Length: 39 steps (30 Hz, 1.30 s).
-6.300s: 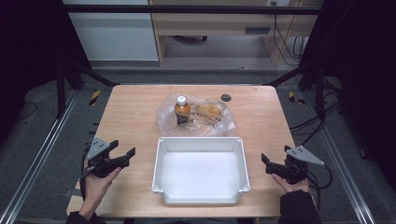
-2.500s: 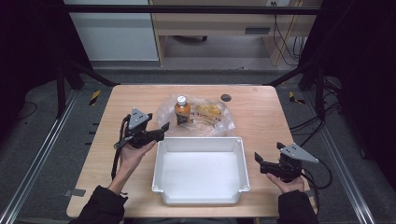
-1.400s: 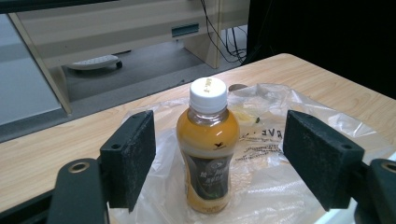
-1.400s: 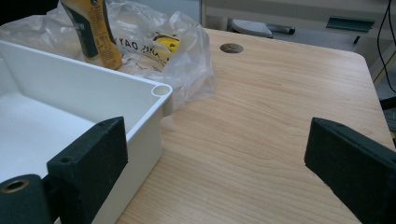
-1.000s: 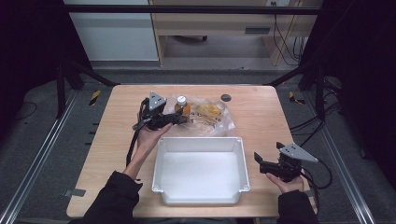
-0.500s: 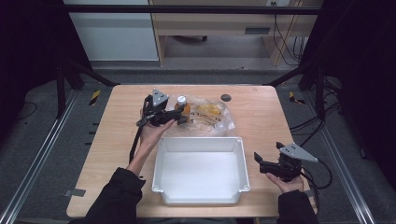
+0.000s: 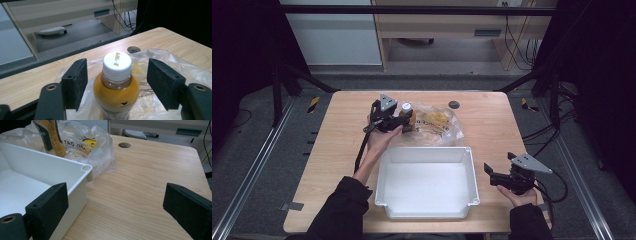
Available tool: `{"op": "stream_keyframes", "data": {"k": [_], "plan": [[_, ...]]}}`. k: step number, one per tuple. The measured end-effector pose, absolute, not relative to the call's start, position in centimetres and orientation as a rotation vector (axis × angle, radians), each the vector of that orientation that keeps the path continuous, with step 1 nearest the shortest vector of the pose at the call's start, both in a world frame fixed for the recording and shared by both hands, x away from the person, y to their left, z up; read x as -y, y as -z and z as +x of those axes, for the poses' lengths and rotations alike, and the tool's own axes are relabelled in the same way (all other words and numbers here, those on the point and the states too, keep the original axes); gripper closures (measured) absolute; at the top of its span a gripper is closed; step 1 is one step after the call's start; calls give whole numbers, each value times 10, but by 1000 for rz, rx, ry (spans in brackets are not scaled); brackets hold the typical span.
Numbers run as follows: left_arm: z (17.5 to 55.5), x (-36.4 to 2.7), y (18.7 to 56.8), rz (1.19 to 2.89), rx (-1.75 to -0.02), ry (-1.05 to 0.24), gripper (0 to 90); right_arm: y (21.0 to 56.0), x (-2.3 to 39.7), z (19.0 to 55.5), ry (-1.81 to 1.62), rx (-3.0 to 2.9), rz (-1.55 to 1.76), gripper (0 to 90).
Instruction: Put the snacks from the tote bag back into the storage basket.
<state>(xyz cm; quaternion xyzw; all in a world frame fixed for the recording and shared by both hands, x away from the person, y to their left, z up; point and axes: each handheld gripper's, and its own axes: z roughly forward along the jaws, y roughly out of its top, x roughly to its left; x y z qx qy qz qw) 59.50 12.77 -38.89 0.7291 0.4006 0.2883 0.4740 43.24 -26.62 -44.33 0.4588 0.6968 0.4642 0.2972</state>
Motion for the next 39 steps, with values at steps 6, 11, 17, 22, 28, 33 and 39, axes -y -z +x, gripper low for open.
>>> {"op": "stream_keyframes", "data": {"k": [6,11,17,22,28,33,39], "plan": [[600,-128,394,1789,-981,-713,384,444,266,433,-1230,-1854,1220,65],[602,-125,396,1788,-979,-709,419,444,266,433,-1231,-1854,1220,65],[604,-123,399,1784,-967,-721,464,444,266,433,-1233,-1854,1221,65],[607,-122,402,1776,-965,-707,506,444,266,433,-1235,-1855,1221,65],[608,-118,404,1774,-953,-714,557,444,266,433,-1234,-1858,1224,65],[610,-119,405,1758,-959,-695,579,444,266,433,-1233,-1858,1224,65],[610,-118,404,1758,-966,-693,586,444,266,433,-1235,-1859,1225,66]]}}
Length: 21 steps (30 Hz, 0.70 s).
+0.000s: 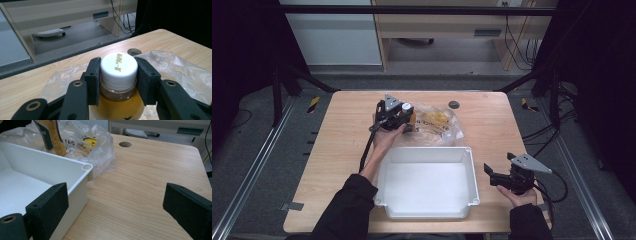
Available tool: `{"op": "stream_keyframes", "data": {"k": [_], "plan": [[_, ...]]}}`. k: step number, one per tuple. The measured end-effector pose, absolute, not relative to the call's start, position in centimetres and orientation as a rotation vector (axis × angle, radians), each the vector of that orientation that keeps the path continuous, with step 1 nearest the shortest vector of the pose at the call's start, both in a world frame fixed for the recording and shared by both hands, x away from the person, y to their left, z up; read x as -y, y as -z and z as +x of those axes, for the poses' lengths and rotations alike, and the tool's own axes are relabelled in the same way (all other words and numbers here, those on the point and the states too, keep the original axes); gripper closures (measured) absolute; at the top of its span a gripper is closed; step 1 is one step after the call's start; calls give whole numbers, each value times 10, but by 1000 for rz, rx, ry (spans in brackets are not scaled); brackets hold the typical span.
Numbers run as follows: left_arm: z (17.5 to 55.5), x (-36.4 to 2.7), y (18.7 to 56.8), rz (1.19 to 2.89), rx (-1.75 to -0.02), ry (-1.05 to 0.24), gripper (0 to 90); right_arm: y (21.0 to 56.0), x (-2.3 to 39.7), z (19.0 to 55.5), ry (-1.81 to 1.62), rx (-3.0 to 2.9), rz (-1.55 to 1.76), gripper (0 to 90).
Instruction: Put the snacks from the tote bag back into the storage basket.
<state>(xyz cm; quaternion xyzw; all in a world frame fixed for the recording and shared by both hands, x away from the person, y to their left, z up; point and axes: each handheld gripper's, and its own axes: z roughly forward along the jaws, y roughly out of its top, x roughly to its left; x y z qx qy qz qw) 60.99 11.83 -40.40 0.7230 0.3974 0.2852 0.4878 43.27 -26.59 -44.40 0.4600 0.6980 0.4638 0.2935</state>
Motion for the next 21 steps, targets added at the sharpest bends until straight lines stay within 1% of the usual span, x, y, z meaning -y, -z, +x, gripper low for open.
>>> {"op": "stream_keyframes", "data": {"k": [17,21], "plan": [[610,-113,396,1804,-1023,-694,590,444,266,433,-1234,-1860,1222,66],[610,-114,394,1778,-1038,-681,591,444,267,433,-1234,-1858,1220,66]]}}
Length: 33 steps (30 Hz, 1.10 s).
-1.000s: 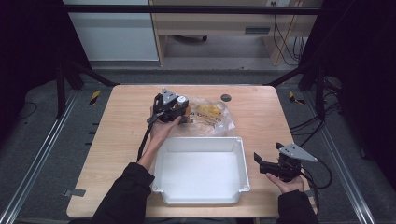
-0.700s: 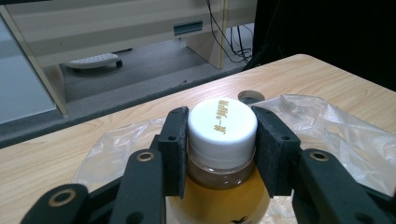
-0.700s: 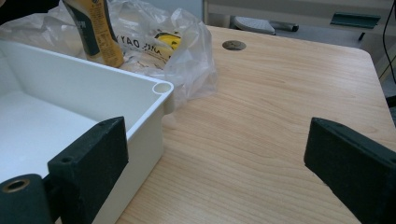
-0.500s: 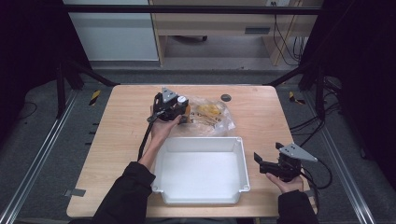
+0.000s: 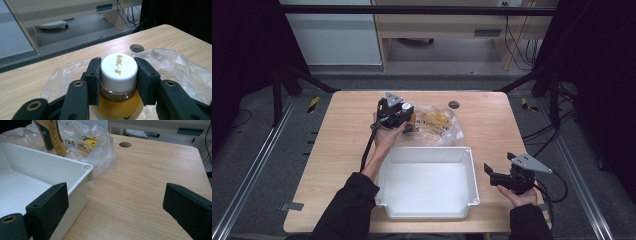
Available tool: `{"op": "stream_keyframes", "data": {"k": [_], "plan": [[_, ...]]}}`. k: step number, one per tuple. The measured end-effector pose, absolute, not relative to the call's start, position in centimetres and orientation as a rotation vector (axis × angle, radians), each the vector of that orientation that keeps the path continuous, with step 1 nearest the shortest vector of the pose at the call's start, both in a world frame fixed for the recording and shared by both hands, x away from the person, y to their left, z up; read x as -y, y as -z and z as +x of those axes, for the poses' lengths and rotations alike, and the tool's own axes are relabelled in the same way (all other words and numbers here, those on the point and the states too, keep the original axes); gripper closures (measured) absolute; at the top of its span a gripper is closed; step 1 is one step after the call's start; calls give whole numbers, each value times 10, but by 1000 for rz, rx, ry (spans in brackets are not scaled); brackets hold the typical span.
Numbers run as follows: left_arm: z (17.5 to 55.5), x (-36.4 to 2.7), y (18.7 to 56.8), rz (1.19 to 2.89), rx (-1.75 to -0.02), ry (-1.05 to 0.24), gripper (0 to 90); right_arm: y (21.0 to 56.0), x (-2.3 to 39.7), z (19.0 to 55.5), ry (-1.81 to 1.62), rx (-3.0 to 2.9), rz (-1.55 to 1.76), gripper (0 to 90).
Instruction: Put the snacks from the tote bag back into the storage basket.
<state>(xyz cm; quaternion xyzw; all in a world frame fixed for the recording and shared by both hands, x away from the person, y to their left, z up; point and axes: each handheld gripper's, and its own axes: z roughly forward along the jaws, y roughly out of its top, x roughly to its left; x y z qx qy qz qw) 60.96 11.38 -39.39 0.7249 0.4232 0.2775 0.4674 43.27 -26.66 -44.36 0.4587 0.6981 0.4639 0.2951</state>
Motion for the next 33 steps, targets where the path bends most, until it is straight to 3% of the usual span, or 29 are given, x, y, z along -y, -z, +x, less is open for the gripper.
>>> {"op": "stream_keyframes", "data": {"k": [33], "plan": [[584,-127,353,1704,-998,-723,591,443,266,432,-1235,-1856,1221,67]]}}
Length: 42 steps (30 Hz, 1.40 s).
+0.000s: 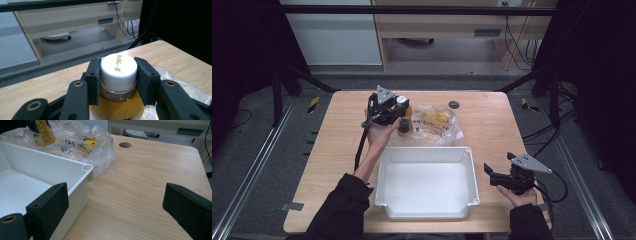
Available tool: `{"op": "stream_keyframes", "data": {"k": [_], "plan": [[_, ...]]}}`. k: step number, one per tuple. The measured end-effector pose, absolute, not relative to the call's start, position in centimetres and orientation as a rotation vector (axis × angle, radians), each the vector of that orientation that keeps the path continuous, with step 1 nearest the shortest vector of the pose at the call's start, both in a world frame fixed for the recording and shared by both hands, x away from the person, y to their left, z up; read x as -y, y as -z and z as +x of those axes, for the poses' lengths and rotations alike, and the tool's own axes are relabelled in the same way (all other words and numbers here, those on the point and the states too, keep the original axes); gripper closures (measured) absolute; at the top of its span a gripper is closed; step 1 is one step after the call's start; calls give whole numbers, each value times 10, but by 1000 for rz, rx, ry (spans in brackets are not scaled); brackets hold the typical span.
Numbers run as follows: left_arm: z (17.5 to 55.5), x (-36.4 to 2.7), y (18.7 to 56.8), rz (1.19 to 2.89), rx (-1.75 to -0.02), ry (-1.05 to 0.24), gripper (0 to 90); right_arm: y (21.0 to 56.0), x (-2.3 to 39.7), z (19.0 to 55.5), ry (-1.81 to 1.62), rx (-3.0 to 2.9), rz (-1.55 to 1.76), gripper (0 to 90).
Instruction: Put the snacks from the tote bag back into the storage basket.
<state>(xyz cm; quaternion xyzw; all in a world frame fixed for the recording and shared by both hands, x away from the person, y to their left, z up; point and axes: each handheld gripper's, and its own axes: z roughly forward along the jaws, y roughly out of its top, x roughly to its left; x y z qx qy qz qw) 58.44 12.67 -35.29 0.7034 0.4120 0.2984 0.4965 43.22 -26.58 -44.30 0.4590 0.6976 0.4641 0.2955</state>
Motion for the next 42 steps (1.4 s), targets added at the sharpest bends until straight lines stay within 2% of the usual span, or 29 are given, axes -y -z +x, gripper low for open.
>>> {"op": "stream_keyframes", "data": {"k": [22,42], "plan": [[559,-137,313,1648,-951,-758,591,443,265,432,-1231,-1856,1217,68],[538,-145,294,1618,-917,-756,591,443,265,432,-1230,-1858,1217,71]]}}
